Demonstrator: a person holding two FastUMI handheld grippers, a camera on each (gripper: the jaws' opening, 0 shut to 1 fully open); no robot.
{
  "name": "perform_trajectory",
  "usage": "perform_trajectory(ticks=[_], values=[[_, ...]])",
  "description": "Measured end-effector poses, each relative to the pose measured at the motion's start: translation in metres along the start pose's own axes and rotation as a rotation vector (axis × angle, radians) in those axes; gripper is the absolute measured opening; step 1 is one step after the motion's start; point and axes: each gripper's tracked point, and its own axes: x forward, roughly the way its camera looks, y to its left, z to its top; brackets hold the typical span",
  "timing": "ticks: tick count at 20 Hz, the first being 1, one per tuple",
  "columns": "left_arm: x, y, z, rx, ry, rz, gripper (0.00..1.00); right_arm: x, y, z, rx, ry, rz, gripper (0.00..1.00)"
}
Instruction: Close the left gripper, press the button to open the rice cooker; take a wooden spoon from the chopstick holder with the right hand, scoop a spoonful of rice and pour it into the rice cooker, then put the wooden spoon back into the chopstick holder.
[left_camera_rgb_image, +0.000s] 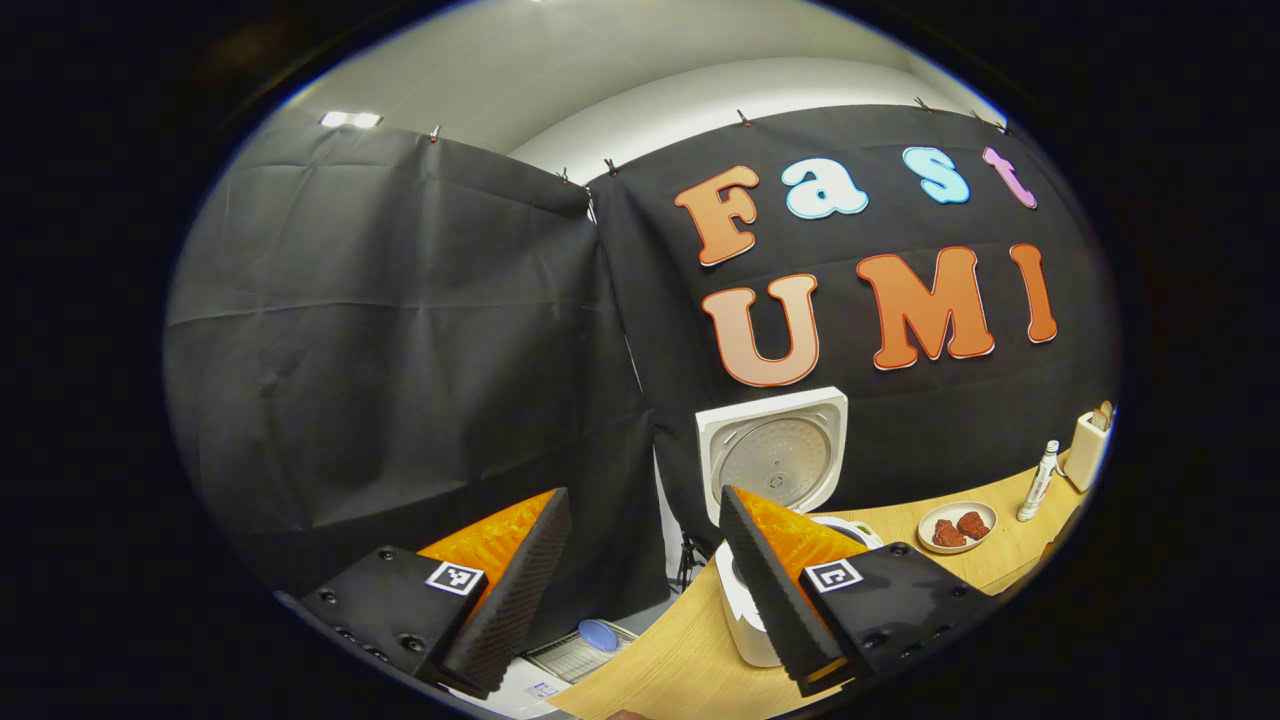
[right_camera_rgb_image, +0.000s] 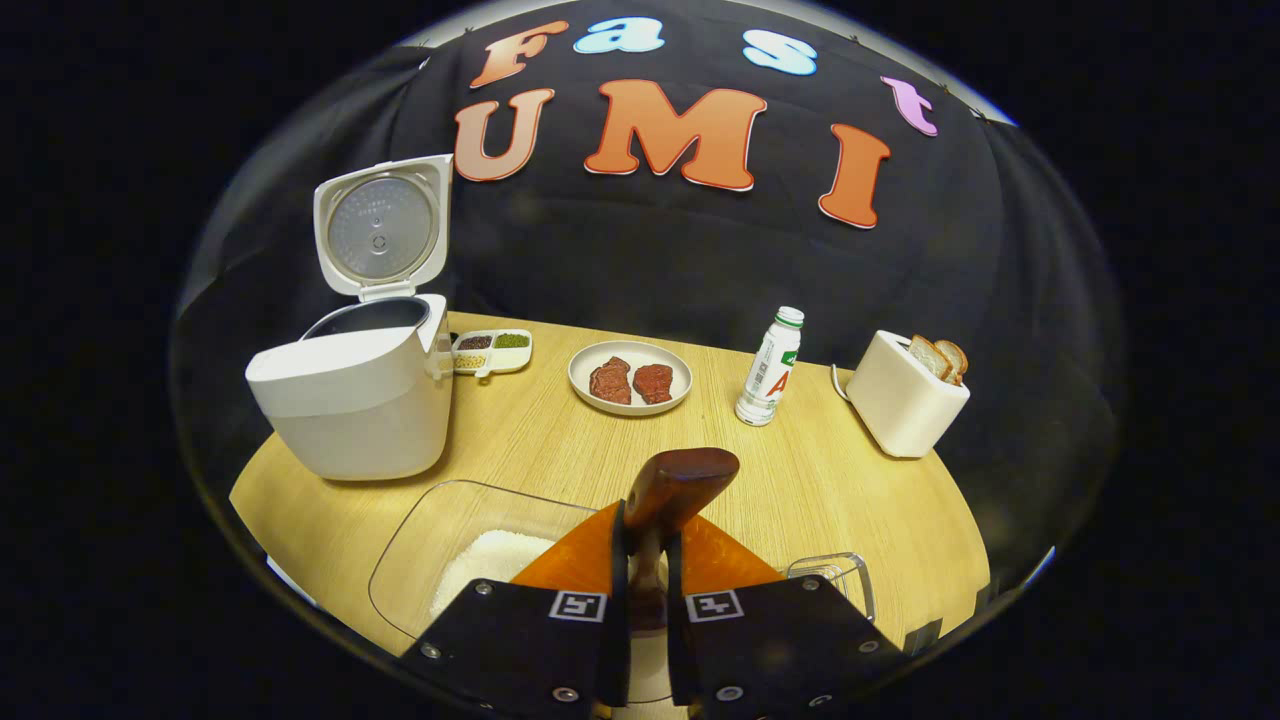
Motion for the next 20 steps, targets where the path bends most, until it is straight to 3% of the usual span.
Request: perform_trajectory(ticks=[4,10,20], values=[[0.003,-0.011,-0.006,0.009,0.008,-0.037,0.98,-0.015,0.008,-0.015,-0.073,-0.001,0.027,0.13],[0.000,-0.017,-0.014,0.009,0.020,-0.066,0.98,-0.031,0.017,-0.032,-0.023,0.058,0.043,0.13],[-0.003,0.002,-0.032,0.017,0.057,-0.061,0.98,-0.034,0.046,-0.033,0.360,0.170,0.142,0.13]])
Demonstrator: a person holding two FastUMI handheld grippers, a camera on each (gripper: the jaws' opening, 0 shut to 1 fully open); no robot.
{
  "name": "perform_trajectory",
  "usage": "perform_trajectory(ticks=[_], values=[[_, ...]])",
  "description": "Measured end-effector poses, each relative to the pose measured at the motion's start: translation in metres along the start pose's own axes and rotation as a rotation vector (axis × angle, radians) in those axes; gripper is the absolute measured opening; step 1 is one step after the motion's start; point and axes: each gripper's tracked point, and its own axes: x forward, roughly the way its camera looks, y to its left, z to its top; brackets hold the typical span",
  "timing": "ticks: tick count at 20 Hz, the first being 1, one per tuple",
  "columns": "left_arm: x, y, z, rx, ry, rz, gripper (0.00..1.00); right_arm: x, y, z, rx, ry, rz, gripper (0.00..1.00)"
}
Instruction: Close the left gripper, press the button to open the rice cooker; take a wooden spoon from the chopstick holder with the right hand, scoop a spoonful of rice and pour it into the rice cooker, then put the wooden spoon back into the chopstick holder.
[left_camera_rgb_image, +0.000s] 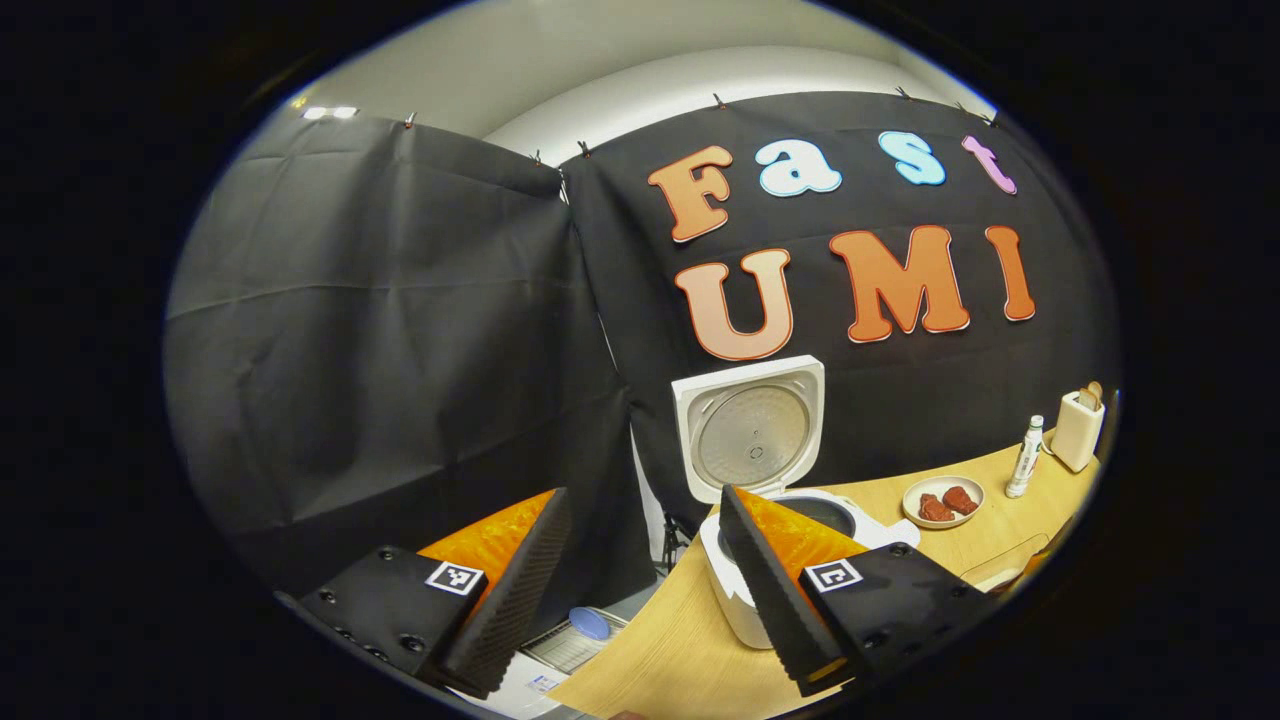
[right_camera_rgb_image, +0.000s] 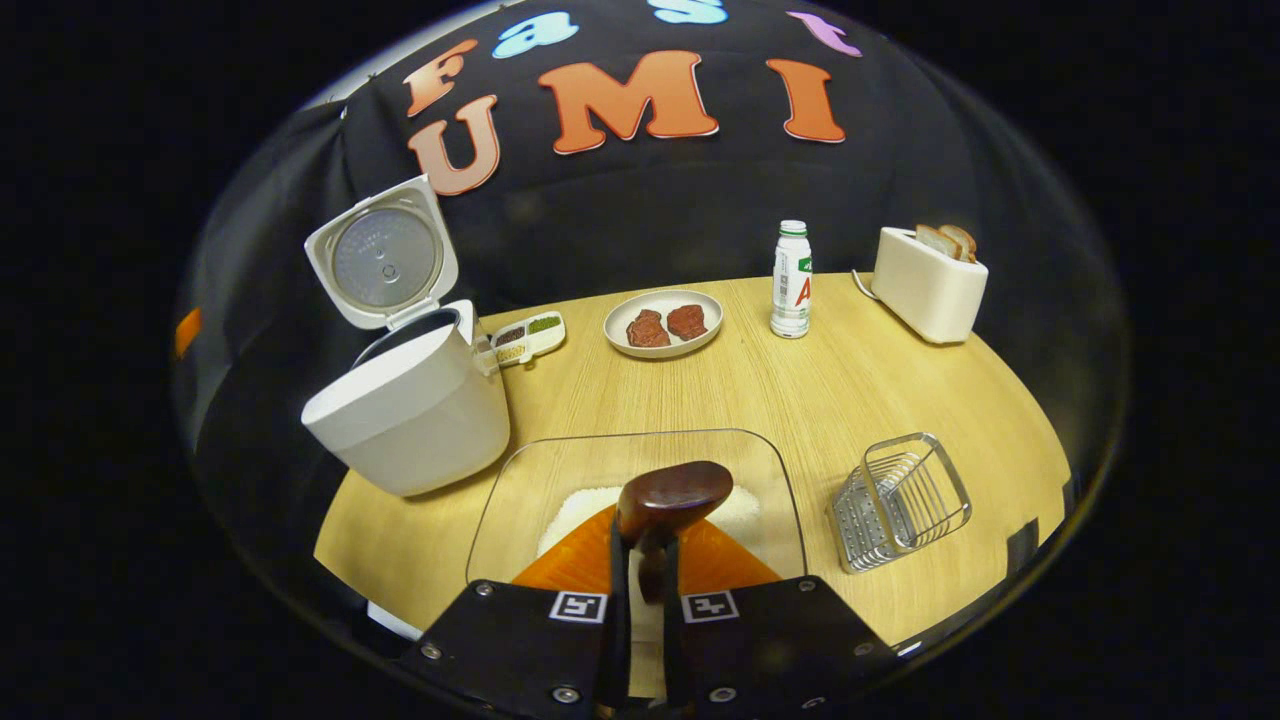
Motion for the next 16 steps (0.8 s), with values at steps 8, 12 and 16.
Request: perform_trajectory(ticks=[8,12,16], values=[[0.000,0.014,-0.012,-0.019,0.032,0.033,0.99,0.012,0.020,-0.004,0.215,0.128,0.119,0.12],[0.002,0.008,-0.008,-0.019,0.026,0.031,0.98,0.017,0.014,-0.008,0.361,0.165,0.149,0.13],[0.003,-0.004,-0.004,-0.006,0.018,0.016,0.98,0.021,0.012,-0.011,0.452,0.183,0.193,0.12]])
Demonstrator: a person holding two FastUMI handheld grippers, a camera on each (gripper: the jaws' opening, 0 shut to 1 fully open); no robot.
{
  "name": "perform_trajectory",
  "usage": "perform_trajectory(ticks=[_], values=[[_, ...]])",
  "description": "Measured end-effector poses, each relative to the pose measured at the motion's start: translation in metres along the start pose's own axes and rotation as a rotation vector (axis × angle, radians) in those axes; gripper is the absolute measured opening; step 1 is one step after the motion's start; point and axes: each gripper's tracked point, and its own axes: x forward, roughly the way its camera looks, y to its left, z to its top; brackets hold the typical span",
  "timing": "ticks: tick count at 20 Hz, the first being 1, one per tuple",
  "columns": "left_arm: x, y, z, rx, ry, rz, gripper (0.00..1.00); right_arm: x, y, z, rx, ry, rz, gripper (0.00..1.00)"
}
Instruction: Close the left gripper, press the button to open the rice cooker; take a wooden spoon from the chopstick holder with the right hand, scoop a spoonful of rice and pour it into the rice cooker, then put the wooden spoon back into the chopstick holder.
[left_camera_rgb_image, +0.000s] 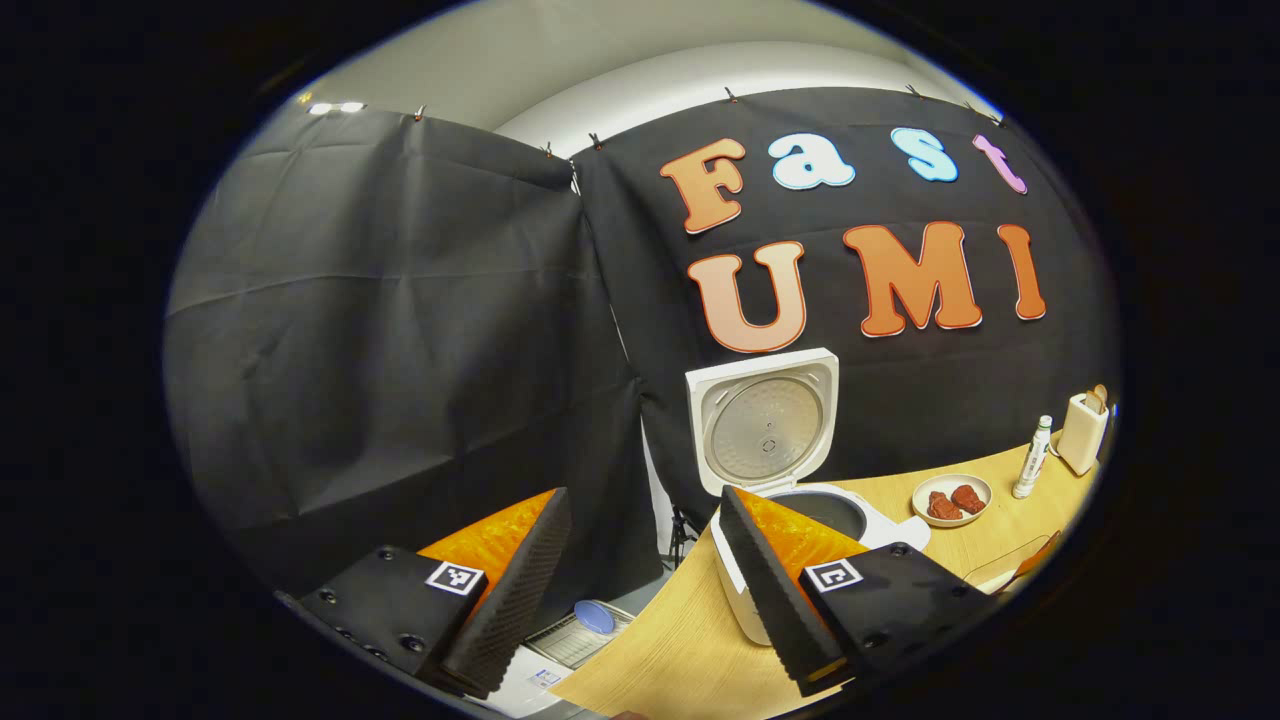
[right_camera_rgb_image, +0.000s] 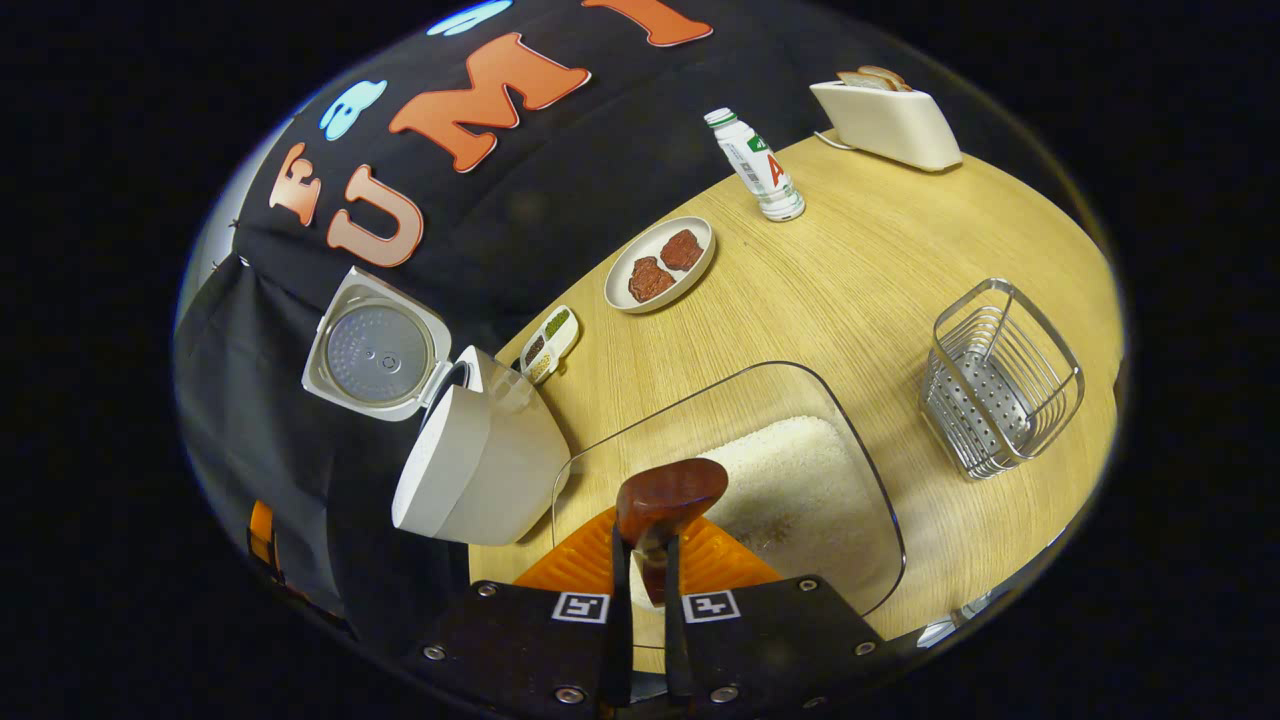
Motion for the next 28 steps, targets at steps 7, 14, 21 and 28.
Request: perform_trajectory(ticks=[7,14,21,28], values=[[-0.001,-0.014,0.007,0.004,-0.006,-0.004,0.98,-0.001,-0.016,0.001,0.155,0.043,0.074,0.12],[-0.006,-0.030,0.009,0.002,0.000,0.000,0.98,-0.020,-0.029,0.026,0.268,0.041,0.142,0.12],[-0.007,-0.049,0.017,-0.003,-0.014,-0.016,0.98,-0.039,0.002,0.067,0.405,0.004,0.296,0.12],[-0.007,-0.035,0.018,0.000,-0.027,0.012,1.00,-0.035,0.053,0.083,0.414,0.020,0.398,0.12]])
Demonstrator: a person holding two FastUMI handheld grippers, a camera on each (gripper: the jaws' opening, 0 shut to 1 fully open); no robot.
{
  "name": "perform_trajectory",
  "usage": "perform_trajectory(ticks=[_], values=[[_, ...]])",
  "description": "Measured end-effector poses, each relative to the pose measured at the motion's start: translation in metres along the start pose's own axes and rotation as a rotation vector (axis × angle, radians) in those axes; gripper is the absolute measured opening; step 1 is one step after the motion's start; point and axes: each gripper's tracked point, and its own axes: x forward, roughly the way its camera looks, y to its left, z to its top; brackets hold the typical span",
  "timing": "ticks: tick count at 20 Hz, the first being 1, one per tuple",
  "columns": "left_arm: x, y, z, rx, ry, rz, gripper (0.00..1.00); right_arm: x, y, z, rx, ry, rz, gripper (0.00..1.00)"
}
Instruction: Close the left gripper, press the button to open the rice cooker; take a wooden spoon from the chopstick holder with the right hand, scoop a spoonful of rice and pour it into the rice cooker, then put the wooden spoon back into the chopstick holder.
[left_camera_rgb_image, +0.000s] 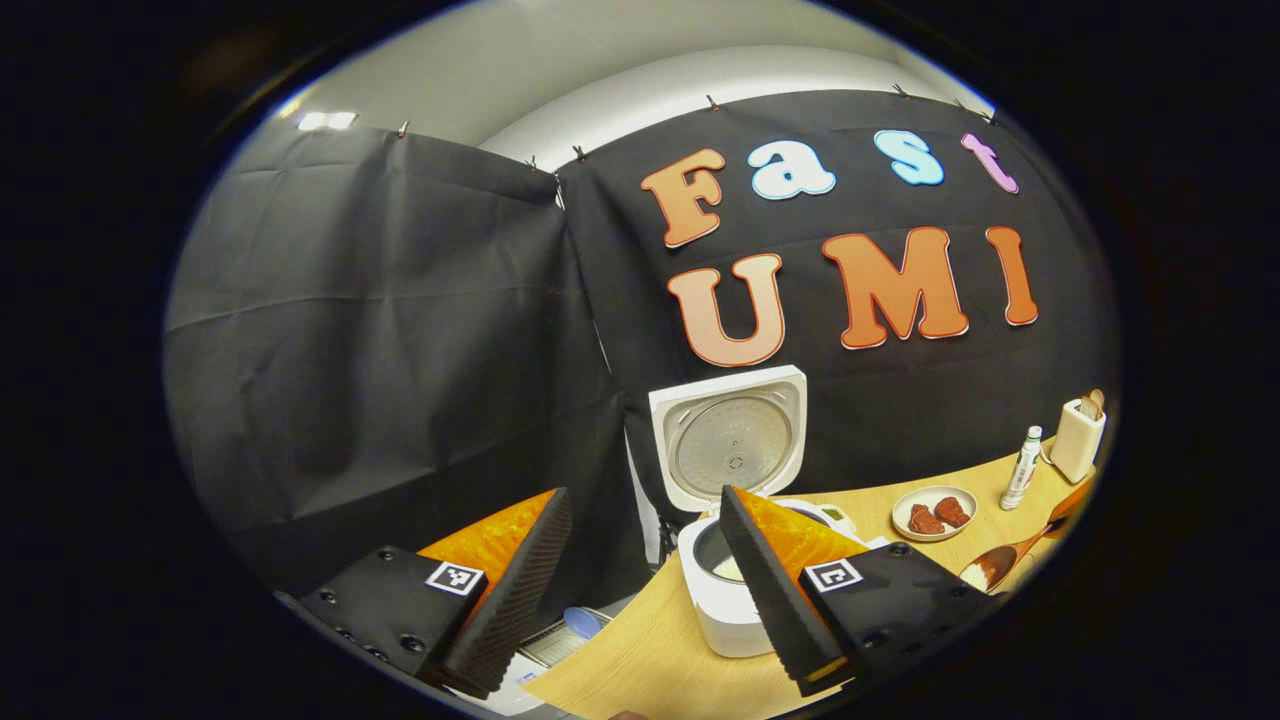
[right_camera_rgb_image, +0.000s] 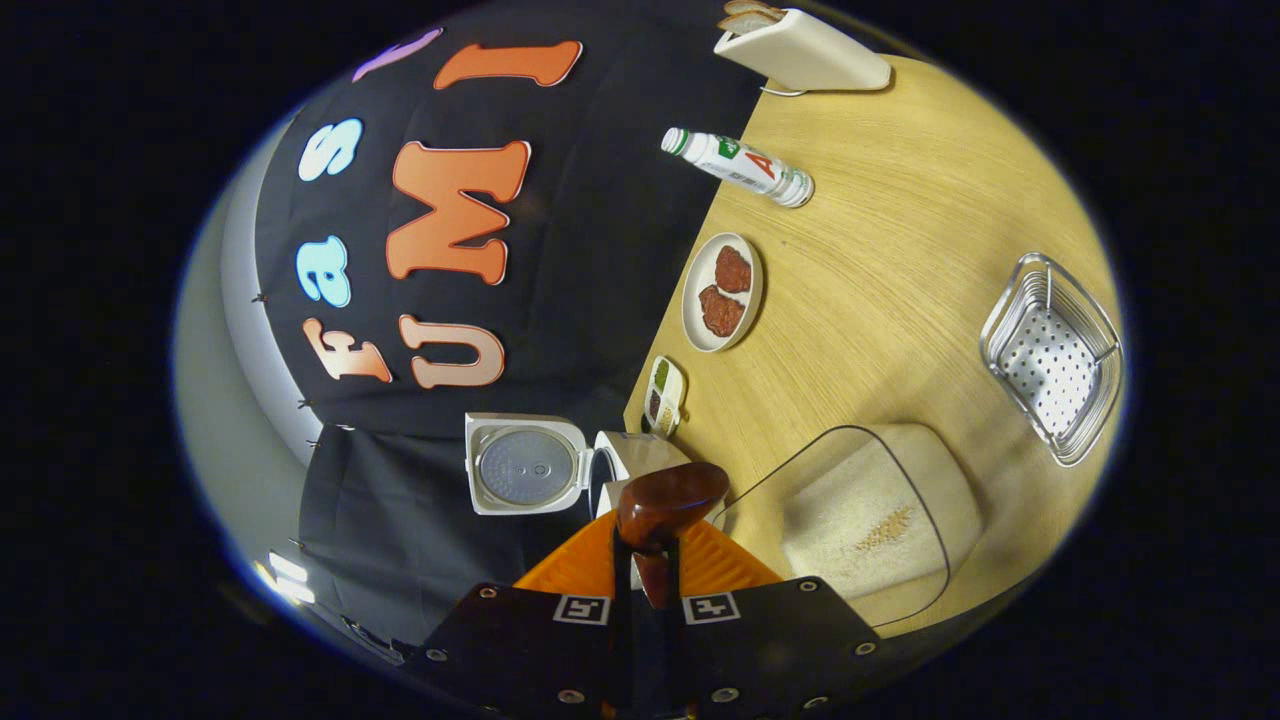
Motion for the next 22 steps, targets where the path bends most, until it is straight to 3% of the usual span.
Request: perform_trajectory(ticks=[13,22], values=[[0.006,0.086,-0.032,-0.040,0.062,0.132,0.99,0.103,0.089,-0.015,0.142,0.040,0.112,0.12],[0.009,0.124,-0.061,-0.045,0.118,0.179,0.98,0.190,0.135,-0.032,0.051,0.065,0.085,0.12]])
